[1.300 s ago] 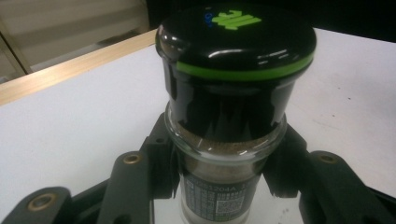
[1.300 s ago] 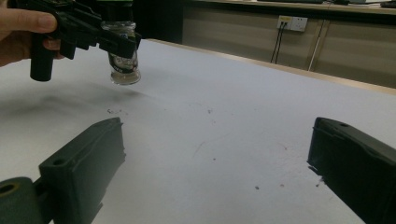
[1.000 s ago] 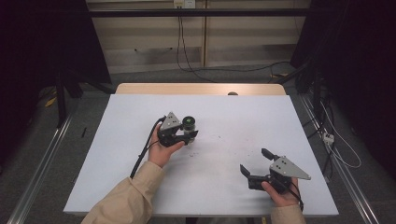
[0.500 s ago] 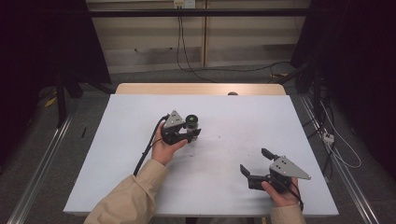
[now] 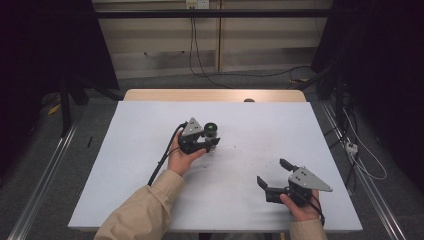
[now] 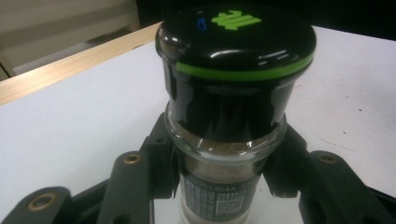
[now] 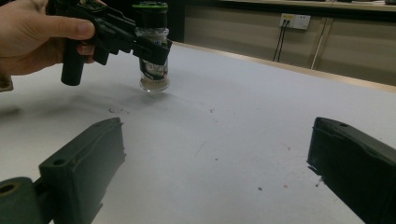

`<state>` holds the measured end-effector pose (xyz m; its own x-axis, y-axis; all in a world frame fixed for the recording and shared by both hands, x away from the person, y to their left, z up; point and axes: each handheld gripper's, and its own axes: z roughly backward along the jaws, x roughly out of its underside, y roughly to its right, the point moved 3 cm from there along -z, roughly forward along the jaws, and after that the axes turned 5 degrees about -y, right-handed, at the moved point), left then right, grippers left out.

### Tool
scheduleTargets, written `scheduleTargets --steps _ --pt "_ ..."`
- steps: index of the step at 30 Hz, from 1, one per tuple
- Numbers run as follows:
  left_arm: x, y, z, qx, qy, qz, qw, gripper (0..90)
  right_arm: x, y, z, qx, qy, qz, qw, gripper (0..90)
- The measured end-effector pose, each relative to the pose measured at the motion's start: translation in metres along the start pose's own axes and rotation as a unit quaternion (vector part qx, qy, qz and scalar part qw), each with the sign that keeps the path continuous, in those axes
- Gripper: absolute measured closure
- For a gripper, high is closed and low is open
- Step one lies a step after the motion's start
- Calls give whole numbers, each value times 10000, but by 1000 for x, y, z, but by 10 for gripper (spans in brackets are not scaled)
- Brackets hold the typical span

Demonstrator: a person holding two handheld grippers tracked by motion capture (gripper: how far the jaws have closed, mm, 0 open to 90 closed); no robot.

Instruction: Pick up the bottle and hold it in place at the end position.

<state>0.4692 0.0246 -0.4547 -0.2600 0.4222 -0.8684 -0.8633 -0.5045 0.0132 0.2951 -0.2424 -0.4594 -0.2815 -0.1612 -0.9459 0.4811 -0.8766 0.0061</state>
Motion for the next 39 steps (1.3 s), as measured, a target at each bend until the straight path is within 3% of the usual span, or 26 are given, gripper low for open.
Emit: scheduleTargets --steps 14,31,39 --pt "1 1 -10 26 38 40 10000 534 0 1 -1 -2 -14 -4 10000 31" --pt "0 4 -16 88 -6 -129 9999 534 0 0 -3 -48 -19 -17 10000 31" --pt "2 5 -19 110 34 -110 9999 534 -2 -1 -5 -74 -25 -9 10000 31"
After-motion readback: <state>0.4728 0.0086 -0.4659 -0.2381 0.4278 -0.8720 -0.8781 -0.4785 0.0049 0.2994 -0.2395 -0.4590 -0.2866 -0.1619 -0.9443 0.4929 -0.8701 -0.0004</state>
